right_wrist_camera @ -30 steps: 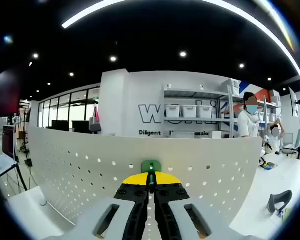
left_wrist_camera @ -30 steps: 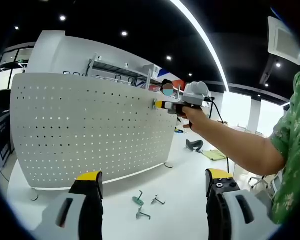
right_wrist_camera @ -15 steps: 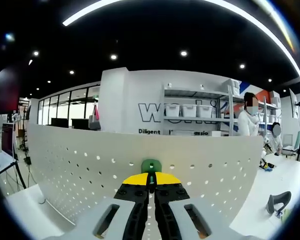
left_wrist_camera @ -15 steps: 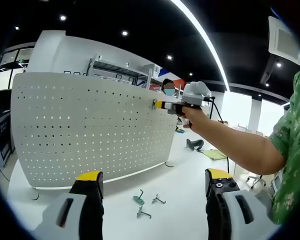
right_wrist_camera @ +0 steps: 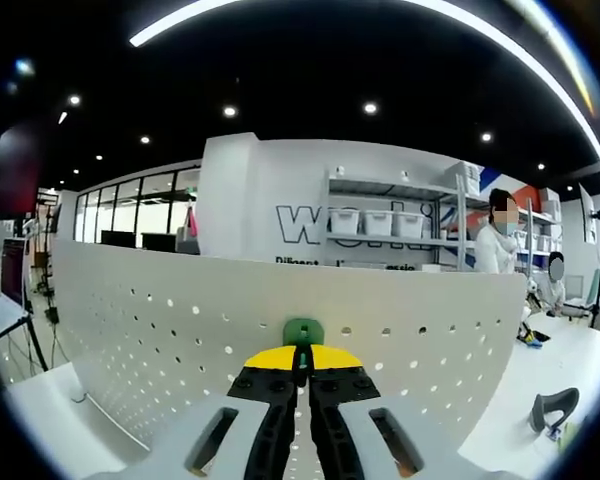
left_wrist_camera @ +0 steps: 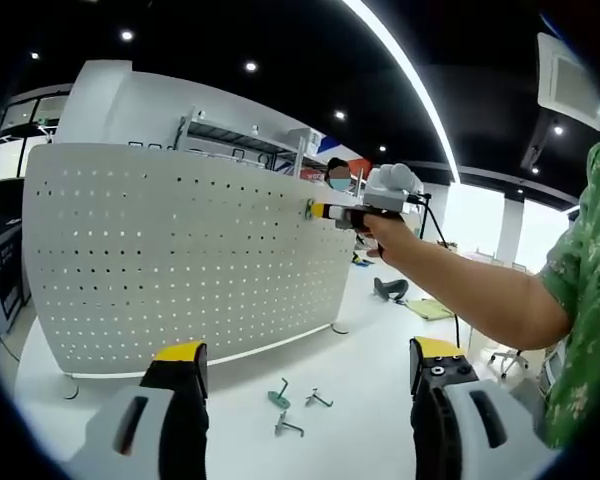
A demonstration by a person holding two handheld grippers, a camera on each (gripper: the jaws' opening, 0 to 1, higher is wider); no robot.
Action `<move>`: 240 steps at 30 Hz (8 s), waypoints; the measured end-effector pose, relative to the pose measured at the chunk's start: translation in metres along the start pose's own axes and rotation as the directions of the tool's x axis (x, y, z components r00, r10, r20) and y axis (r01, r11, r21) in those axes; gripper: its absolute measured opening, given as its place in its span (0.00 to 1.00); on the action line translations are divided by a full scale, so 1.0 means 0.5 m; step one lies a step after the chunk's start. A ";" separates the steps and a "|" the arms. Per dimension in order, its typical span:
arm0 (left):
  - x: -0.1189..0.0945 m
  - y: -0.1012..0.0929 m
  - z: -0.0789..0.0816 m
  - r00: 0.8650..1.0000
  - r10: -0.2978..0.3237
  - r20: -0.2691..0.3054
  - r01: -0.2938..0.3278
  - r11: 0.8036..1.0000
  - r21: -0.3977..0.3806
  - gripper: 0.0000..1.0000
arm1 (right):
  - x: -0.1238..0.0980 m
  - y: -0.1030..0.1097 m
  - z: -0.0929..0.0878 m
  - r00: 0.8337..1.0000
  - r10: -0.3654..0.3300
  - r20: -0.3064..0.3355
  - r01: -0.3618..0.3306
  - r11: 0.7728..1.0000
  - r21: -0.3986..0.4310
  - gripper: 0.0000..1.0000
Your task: Insert the hook assembly into the mounting plate slot until the hook locks in place.
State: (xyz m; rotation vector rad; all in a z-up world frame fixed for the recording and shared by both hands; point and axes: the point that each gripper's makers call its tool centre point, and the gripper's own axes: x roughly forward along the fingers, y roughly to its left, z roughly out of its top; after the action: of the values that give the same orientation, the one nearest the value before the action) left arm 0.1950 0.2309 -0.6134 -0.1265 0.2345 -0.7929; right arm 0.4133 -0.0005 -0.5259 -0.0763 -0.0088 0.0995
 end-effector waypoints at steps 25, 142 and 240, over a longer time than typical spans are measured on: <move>0.000 -0.001 0.002 1.000 -0.001 0.003 0.001 1.000 0.000 0.85 | -0.003 0.013 -0.009 1.000 0.026 0.001 -0.026 1.000 -0.004 0.11; -0.073 -0.031 0.049 0.998 0.035 0.055 -0.040 0.994 0.098 0.85 | -0.290 0.144 -0.172 0.982 0.150 -0.113 -0.155 0.987 -0.033 0.80; -0.036 0.020 -0.015 0.999 0.044 -0.020 -0.043 0.998 0.056 0.84 | -0.196 0.328 -0.583 0.460 0.495 -0.737 -0.418 0.853 0.312 0.15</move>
State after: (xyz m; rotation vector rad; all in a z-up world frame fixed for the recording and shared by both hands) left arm 0.1880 0.2506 -0.6198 -0.0603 0.2344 -0.7570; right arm 0.3032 0.1305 -0.8294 -0.0268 0.9578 0.6181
